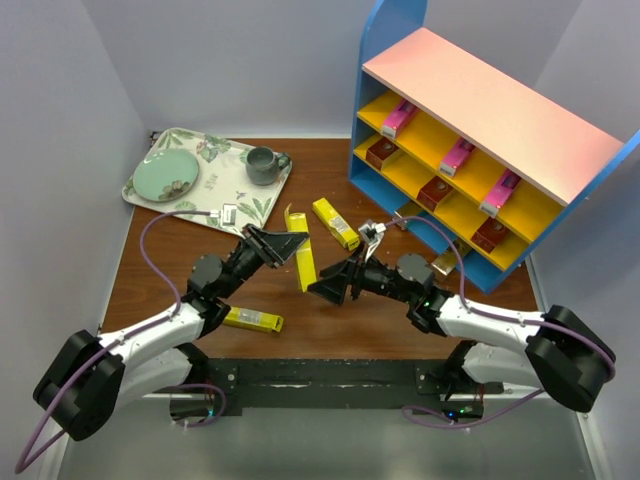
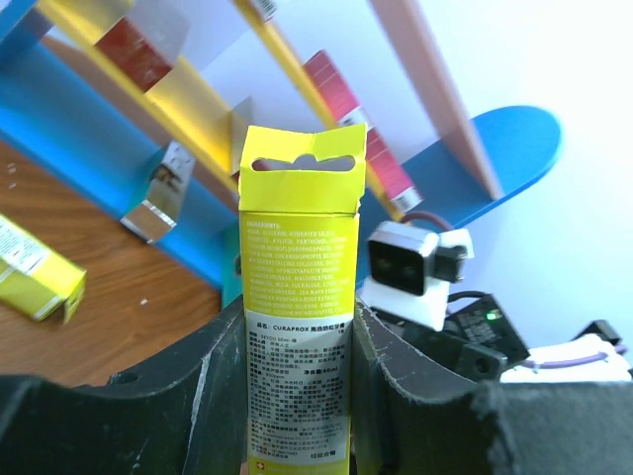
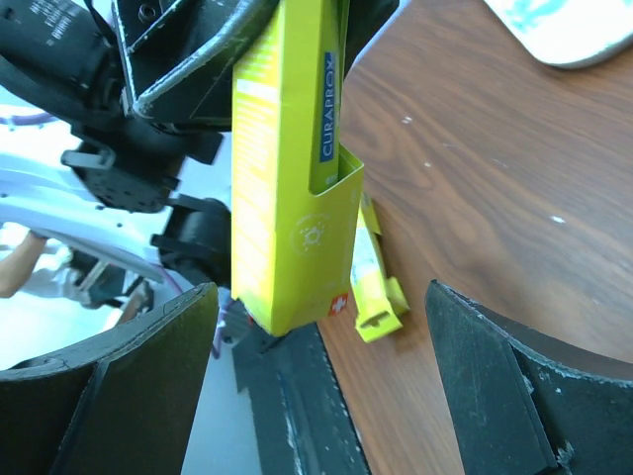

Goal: Place and organize the toothpastes onto the shelf
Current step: Pick up the toothpaste from the center of the board.

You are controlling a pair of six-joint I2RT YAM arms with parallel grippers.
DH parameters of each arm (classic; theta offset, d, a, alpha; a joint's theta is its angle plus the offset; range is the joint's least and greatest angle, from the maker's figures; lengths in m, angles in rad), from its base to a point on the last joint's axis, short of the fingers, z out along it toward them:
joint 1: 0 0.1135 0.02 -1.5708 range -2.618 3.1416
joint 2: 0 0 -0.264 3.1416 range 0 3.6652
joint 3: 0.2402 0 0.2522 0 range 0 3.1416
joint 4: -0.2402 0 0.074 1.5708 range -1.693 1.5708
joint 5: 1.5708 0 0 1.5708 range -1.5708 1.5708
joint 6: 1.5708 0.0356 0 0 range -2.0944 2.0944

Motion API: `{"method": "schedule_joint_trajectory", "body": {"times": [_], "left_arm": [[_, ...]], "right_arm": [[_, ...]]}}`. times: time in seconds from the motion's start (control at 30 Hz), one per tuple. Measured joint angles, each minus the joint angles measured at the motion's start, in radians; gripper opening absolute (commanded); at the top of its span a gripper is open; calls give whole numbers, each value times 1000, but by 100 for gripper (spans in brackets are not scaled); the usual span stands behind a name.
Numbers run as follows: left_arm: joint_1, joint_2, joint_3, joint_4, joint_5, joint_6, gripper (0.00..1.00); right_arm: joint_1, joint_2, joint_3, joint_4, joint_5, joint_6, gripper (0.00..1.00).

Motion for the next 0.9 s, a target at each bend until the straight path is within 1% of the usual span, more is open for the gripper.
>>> {"method": "schedule_joint_trajectory", "body": {"times": [0.13,0.23,0.27,0.43,0.47,0.6,0.63,0.7,0.73,0.8,0.83,0.9], "left_arm": [[0,13,-6,87,4,-37,34],[0,16,-6,124,6,-49,35],[0,16,-7,137,6,-53,36],[0,23,-10,188,7,-56,36],[0,24,-16,202,7,-56,36],[0,34,-22,227,10,-56,37],[0,39,-23,236,11,-60,37],[0,48,-23,257,16,-64,39],[0,50,-25,266,19,-63,39],[1,55,-29,280,21,-64,43],[2,57,-31,286,23,-64,49],[2,58,-33,294,25,-65,59]], "right_arm": [[0,54,18,72,-43,26,87],[0,82,33,108,-69,39,83],[0,92,40,121,-81,43,80],[2,122,75,161,-116,55,70],[3,127,80,170,-122,58,66],[5,142,96,188,-143,65,55],[6,145,98,192,-145,67,50],[6,153,100,195,-151,68,44],[6,156,101,196,-157,72,40],[6,158,104,198,-161,79,36],[6,158,104,199,-161,79,33],[6,158,104,198,-161,77,29]]}}
